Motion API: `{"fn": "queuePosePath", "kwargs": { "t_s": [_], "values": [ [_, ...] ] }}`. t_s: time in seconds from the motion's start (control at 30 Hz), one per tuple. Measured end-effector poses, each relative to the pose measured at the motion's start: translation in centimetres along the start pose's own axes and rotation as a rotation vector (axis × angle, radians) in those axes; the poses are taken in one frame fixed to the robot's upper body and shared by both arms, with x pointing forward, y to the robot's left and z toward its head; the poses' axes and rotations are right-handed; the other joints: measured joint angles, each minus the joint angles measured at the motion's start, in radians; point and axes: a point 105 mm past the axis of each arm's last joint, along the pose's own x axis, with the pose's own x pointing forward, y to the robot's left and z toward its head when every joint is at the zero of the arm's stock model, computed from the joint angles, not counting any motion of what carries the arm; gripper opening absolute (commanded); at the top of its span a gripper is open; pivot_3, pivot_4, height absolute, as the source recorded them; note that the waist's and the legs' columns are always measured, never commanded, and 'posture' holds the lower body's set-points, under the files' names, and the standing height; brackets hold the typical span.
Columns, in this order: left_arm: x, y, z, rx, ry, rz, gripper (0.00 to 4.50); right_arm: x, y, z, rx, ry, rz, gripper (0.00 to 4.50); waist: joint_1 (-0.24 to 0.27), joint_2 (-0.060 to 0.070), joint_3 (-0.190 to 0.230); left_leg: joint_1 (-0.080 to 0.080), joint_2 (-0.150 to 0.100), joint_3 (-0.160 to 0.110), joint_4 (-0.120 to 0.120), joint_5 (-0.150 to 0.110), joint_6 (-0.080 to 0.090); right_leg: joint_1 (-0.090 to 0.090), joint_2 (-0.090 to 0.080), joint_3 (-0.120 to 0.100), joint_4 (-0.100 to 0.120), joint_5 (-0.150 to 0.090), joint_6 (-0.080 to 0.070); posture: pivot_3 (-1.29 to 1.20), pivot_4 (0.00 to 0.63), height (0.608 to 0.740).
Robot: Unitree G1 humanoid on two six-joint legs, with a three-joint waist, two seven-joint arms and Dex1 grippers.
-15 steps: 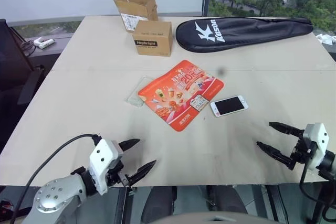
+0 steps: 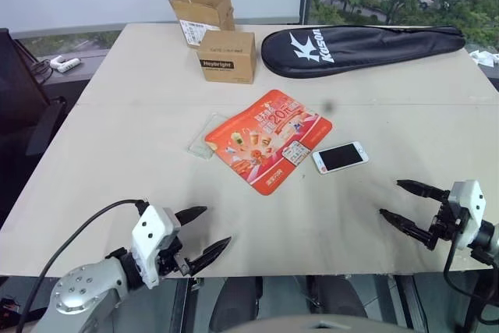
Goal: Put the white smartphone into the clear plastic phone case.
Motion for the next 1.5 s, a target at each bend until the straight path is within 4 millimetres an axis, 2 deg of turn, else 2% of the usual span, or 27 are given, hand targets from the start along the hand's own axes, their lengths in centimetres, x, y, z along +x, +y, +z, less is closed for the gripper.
{"fn": "queuePosePath", "kwargs": {
  "t_s": [0.17,0.4,0.6,0.8,0.9,1.1,1.2,1.5],
  "values": [
    [0.1,0.3,0.1,-0.014,-0.014,0.011,4.44,0.0,0.0,0.0,-0.005,-0.01,-0.003,4.5,0.0,0.0,0.0,0.0,0.0,0.0,0.0,0.0,0.0,0.0,0.0,0.0,0.0,0.0,0.0,0.0,0.15,0.74],
    [1.3,2.3,2.0,-0.103,-0.096,0.103,4.44,0.9,0.4,1.3,-0.023,-0.066,0.02,4.5,0.001,0.0,0.0,0.0,0.0,-0.001,0.0,0.0,0.0,0.0,0.001,0.0,0.002,0.001,-0.001,0.0,0.15,0.74],
    [4.2,6.7,5.4,-0.273,-0.194,0.351,4.44,3.8,1.8,6.3,-0.048,-0.242,0.072,4.5,0.001,-0.001,-0.001,0.001,-0.003,-0.004,0.002,0.0,0.0,0.002,0.002,-0.001,0.003,0.005,0.002,0.0,0.15,0.74],
    [6.9,7.1,6.8,-0.446,-0.163,0.352,4.44,5.2,3.1,9.7,-0.069,-0.326,0.12,4.5,0.001,-0.003,-0.001,0.0,-0.005,-0.007,0.001,0.0,0.0,0.001,0.002,-0.002,0.003,0.005,0.002,0.0,0.15,0.74],
    [7.7,7.5,6.2,-0.54,-0.12,0.378,4.44,5.6,3.5,10.6,-0.073,-0.346,0.127,4.5,-0.001,-0.003,0.0,0.0,-0.006,-0.008,0.001,0.0,0.0,0.001,0.002,-0.003,0.003,0.005,0.002,0.0,0.15,0.74],
    [7.2,8.9,4.6,-0.602,-0.026,0.486,4.44,5.7,4.0,11.2,-0.05,-0.356,0.131,4.5,0.0,-0.004,0.0,0.0,-0.006,-0.008,0.001,0.0,0.0,0.001,0.002,-0.003,0.003,0.005,0.002,0.0,0.15,0.74],
    [7.1,9.1,4.5,-0.592,-0.013,0.493,4.44,5.6,4.3,11.2,-0.052,-0.346,0.142,4.5,0.0,-0.004,0.0,0.0,-0.006,-0.008,0.001,0.0,0.0,0.001,0.002,-0.003,0.003,0.005,0.002,0.0,0.15,0.74],
    [8.4,9.6,4.9,-0.599,-0.008,0.489,4.44,5.6,3.6,9.3,-0.152,-0.186,0.099,4.5,0.011,-0.003,-0.001,0.002,-0.009,-0.007,0.002,0.001,-0.001,0.004,0.001,-0.005,0.004,0.003,-0.003,0.0,0.15,0.74]
  ]
}}
